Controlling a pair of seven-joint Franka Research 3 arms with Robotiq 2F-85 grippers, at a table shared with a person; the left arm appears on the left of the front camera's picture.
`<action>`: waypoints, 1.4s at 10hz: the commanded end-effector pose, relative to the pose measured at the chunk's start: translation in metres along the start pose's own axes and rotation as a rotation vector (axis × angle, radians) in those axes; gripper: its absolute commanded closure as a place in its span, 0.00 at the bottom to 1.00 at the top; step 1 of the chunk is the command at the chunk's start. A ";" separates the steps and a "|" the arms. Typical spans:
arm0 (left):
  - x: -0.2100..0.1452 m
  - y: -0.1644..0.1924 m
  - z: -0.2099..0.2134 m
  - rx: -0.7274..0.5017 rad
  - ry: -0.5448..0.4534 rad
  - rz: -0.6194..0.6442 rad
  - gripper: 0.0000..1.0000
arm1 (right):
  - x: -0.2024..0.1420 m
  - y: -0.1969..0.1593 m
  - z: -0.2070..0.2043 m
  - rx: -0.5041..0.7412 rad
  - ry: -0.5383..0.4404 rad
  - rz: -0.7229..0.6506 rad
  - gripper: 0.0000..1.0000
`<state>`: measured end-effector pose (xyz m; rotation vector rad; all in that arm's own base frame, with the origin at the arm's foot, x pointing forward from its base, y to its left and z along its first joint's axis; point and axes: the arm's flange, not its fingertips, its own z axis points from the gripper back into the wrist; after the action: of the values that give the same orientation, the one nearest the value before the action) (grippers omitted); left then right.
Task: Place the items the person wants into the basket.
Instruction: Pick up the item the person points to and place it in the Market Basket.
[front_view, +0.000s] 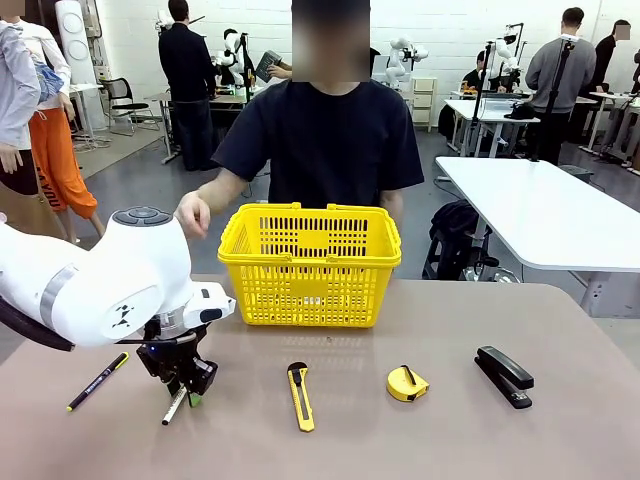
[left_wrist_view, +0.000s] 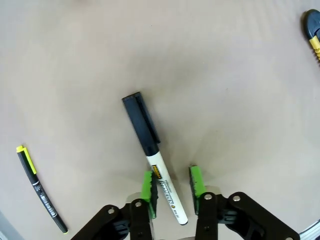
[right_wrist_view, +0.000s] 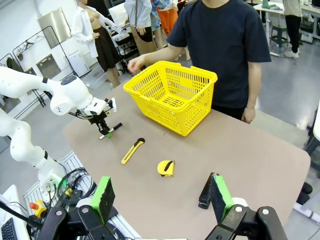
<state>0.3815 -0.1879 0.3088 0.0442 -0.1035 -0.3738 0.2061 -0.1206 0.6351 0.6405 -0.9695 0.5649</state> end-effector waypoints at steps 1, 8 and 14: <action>0.003 -0.002 -0.007 0.038 0.006 0.023 0.97 | 0.000 -0.002 -0.003 0.016 -0.012 0.006 0.00; 0.003 0.005 0.015 -0.038 0.077 0.008 0.93 | 0.000 -0.002 -0.003 0.016 -0.012 0.006 0.00; -0.028 0.032 0.282 -0.137 -0.005 -0.147 0.93 | 0.000 -0.002 -0.003 0.016 -0.012 0.006 0.00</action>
<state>0.3160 -0.1485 0.5962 -0.0823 -0.0803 -0.5110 0.2062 -0.1206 0.6350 0.6406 -0.9692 0.5646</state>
